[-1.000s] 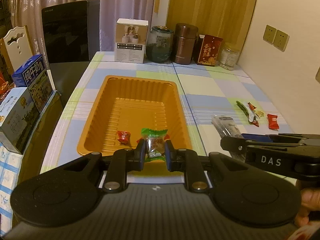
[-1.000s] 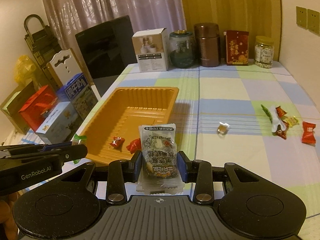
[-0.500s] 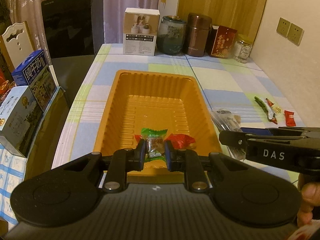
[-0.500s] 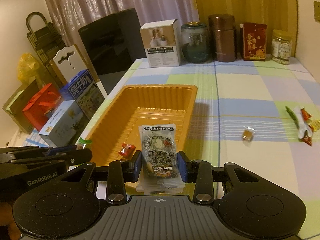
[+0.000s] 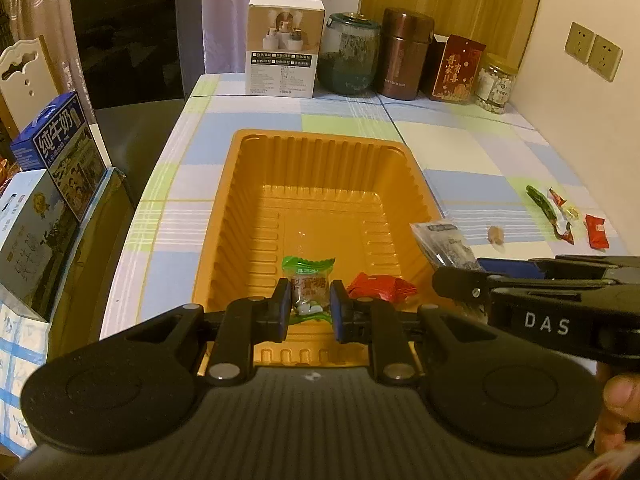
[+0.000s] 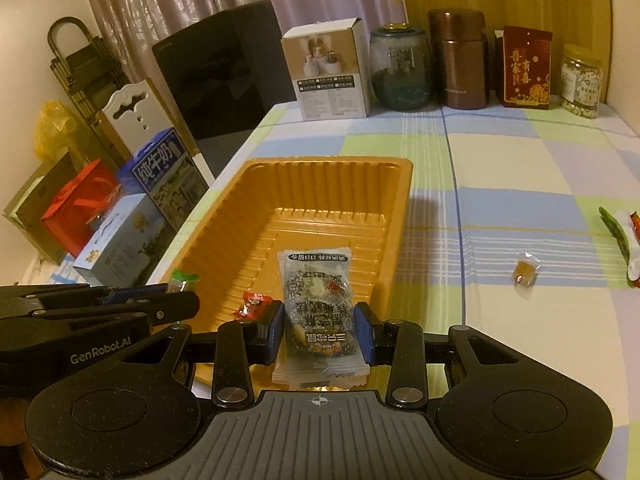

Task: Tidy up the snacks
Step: 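Open the left tool to drop the green packet while the right tool drops the nut packet into the tray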

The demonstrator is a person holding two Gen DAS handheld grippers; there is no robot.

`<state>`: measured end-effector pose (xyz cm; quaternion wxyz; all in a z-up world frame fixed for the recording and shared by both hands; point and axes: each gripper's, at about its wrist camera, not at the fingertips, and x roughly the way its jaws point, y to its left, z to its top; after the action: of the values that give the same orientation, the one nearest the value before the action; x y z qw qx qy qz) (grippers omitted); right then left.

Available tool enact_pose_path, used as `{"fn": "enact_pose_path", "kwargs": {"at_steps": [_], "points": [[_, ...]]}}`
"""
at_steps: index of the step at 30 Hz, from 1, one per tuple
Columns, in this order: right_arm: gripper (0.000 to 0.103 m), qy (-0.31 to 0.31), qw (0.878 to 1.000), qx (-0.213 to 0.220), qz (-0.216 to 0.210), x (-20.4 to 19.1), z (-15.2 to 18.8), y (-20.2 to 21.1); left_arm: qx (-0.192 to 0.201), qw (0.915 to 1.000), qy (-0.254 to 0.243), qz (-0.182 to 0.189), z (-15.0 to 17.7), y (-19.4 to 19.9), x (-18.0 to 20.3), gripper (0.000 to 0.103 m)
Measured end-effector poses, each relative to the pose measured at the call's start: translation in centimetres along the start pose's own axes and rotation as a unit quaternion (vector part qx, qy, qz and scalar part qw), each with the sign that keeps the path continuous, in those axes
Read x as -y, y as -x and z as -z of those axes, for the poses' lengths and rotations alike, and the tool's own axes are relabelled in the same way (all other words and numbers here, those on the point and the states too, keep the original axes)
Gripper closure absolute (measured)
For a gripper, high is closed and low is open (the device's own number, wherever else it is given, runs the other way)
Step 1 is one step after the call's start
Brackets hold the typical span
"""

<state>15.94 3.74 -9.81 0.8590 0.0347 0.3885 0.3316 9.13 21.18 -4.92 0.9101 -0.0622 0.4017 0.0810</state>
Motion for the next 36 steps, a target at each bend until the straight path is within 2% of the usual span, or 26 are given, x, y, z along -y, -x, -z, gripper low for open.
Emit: {"fn": "enact_pose_path", "kwargs": {"at_steps": [7, 8, 9, 11, 27, 31, 32, 33, 34, 36], "points": [[0.065, -0.003, 1.0, 0.0, 0.001, 0.1, -0.4, -0.6, -0.001, 1.0, -0.001, -0.002, -0.1, -1.0, -0.4, 0.085], [0.065, -0.003, 1.0, 0.0, 0.001, 0.1, -0.5, -0.7, 0.003, 1.0, -0.003, -0.004, -0.1, -1.1, -0.4, 0.082], [0.065, -0.004, 1.0, 0.0, 0.001, 0.2, -0.5, -0.7, 0.003, 1.0, -0.004, -0.006, -0.1, -1.2, -0.4, 0.071], [0.065, -0.006, 1.0, -0.001, 0.0, 0.2, -0.5, -0.9, 0.002, 0.9999, -0.002, -0.01, -0.1, -1.4, -0.6, 0.061], [0.065, -0.013, 1.0, 0.007, -0.014, -0.4, -0.8, -1.1, 0.013, 0.9994, 0.021, -0.024, 0.4, 0.0, -2.0, 0.059], [0.064, -0.016, 0.999, 0.015, -0.046, -0.4, -1.3, -1.4, 0.014, 0.9992, 0.026, -0.027, 0.5, 0.2, -2.4, 0.059], [0.057, -0.02, 0.999, 0.017, -0.045, -0.4, -1.3, -1.4, 0.015, 0.9992, 0.027, -0.026, 0.6, 0.2, -2.5, 0.059], [0.042, -0.023, 0.999, 0.02, -0.04, -0.3, -1.4, -1.3, 0.015, 0.9991, 0.029, -0.026, 0.7, 0.3, -2.5, 0.059], [0.036, -0.025, 0.999, 0.025, -0.035, -0.2, -1.3, -1.2, 0.015, 0.9991, 0.03, -0.027, 0.7, 0.4, -2.6, 0.059], [0.034, -0.026, 0.999, 0.028, -0.033, 0.2, -1.2, -0.7, 0.015, 0.999, 0.032, -0.028, 0.9, 0.6, -2.6, 0.059]]}}
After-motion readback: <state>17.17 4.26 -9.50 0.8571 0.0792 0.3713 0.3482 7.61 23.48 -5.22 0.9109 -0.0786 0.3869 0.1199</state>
